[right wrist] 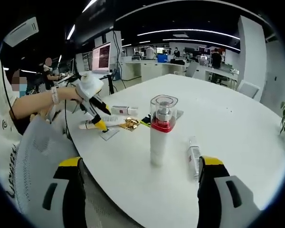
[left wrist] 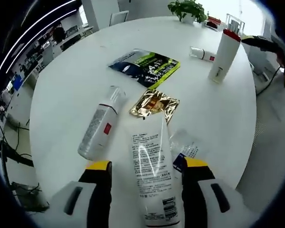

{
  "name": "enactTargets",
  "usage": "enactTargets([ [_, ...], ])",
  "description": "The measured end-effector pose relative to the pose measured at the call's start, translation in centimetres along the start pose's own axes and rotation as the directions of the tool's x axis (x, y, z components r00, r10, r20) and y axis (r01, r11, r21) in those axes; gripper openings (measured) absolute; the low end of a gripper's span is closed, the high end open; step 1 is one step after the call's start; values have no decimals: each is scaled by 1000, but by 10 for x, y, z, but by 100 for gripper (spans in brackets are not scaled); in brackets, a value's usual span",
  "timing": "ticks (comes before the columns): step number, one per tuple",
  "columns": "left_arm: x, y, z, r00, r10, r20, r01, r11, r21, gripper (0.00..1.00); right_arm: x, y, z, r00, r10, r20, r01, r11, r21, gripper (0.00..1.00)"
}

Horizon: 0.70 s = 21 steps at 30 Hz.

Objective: Arrange the skincare products in the storage area until every visible bottle or jar stands upright without overlapping.

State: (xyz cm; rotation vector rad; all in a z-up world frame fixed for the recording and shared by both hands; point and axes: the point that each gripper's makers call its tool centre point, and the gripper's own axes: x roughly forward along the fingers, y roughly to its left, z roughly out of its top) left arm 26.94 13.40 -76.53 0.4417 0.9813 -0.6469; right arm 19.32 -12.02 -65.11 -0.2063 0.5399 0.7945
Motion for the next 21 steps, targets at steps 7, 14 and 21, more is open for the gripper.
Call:
enactTargets([
  [7, 1, -5, -3, 1000, -31, -3, 31, 999, -44, 50, 1, 0, 1, 1000, 3, 2, -3, 1000, 2, 100],
  [14, 1, -6, -5, 1000, -27, -2, 27, 998, -58, 45, 3, 4, -1, 1000, 14, -7, -14, 1000, 0, 100],
  [21, 0, -11, -4, 999, -40, 15, 40, 998, -52, 36, 6, 8, -3, 1000, 24, -17, -24, 1000, -8, 99],
])
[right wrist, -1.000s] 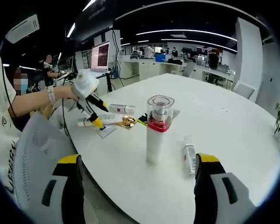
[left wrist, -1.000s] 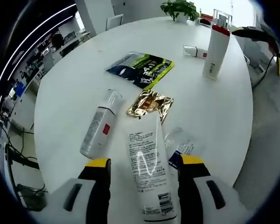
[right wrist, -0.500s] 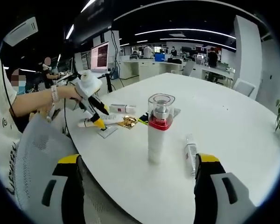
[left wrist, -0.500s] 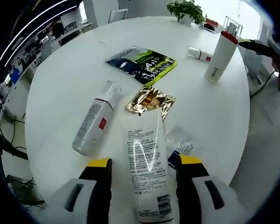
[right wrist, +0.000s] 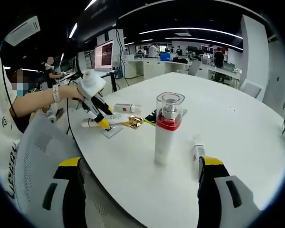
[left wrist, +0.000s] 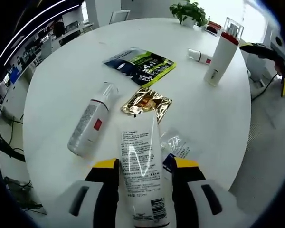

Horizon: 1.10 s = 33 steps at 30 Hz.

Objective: Arrange the skincare products in the storage area until every visible bottle or jar stands upright without overlapping.

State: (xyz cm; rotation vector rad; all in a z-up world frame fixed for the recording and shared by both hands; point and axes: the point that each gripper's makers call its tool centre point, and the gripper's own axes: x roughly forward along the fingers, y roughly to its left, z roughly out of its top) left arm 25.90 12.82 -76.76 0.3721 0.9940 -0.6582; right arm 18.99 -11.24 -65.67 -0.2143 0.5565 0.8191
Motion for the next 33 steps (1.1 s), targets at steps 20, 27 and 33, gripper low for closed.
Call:
enactTargets([
  [20, 0, -2, 4, 998, 8, 65, -8, 1000, -4, 28, 5, 11, -4, 1000, 26, 3, -26, 1000, 9, 99],
  [27, -4, -3, 6, 995, 26, 92, -28, 999, 22, 27, 3, 8, -4, 1000, 12, 7, -12, 1000, 6, 94],
  [33, -14, -5, 13, 988, 28, 151, -31, 999, 20, 27, 2, 9, -6, 1000, 12, 4, -12, 1000, 14, 89],
])
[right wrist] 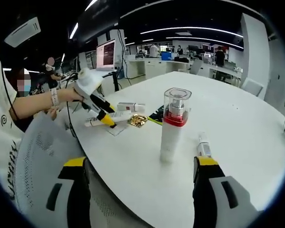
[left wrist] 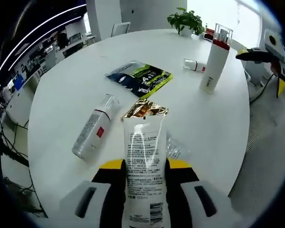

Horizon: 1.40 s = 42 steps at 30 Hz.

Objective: Arrange the skincare products in the storage area until every visible bottle or jar stands upright without overlapping.

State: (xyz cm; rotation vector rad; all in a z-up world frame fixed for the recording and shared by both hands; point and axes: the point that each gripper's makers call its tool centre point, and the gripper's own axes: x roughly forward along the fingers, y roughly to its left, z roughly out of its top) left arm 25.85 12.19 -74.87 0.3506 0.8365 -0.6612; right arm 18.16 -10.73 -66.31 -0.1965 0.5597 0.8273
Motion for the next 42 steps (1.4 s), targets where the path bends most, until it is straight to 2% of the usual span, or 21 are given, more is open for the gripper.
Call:
enactTargets([
  [7, -19, -14, 21, 996, -8, 91, 8, 1000, 1, 27, 0, 2, 2, 1000, 9, 13, -9, 1000, 15, 83],
  [19, -36, -39, 45, 987, -22, 161, 12, 998, 63, 27, -4, 6, 15, 996, 23, 83, -27, 999, 39, 60],
  [23, -42, -49, 51, 982, -40, 186, 25, 996, 83, 27, -4, 6, 17, 995, 24, 93, -28, 999, 40, 58],
  [26, -43, -59, 54, 983, -52, 177, 35, 994, 100, 27, -3, 10, 19, 995, 35, 98, -39, 998, 38, 58],
  [31, -41, -68, 60, 978, -76, 195, 51, 990, 130, 27, 0, 14, 23, 993, 45, 105, -50, 998, 39, 55],
  [35, -41, -77, 69, 968, -110, 224, 79, 987, 143, 27, 1, 17, 26, 993, 55, 109, -59, 998, 33, 53],
  [39, -37, -87, 75, 964, -135, 228, 96, 980, 174, 27, 1, 17, 26, 992, 59, 108, -64, 997, 38, 51],
  [42, -38, -96, 82, 954, -167, 248, 121, 975, 187, 27, 0, 17, 26, 992, 58, 110, -62, 997, 34, 50],
])
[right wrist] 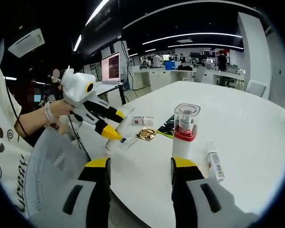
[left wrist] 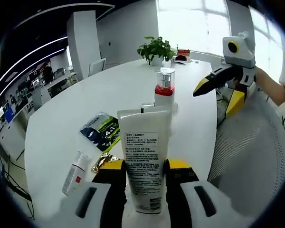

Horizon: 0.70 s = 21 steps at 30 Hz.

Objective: Arrange the skincare products in the storage area until every visible bottle or jar stands upright without overlapping.

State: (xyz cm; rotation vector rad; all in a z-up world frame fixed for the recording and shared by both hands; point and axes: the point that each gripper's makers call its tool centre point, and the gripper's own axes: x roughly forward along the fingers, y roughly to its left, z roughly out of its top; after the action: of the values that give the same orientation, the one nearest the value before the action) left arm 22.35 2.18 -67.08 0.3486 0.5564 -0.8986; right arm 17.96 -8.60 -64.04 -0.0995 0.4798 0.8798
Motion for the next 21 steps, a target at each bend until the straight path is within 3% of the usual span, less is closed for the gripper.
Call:
enactTargets([
  [8, 7, -7, 19, 997, -20, 77, 16, 998, 55, 27, -2, -2, 1, 1000, -4, 4, 4, 1000, 0, 47],
  [18, 18, -27, 39, 970, -136, 202, 126, 990, 63, 27, 0, -2, 10, 1000, 0, 27, 0, 1000, -10, 45],
  [21, 21, -32, 40, 967, -151, 203, 136, 987, 88, 27, 0, -3, 13, 999, -7, 33, 7, 1000, -14, 45],
])
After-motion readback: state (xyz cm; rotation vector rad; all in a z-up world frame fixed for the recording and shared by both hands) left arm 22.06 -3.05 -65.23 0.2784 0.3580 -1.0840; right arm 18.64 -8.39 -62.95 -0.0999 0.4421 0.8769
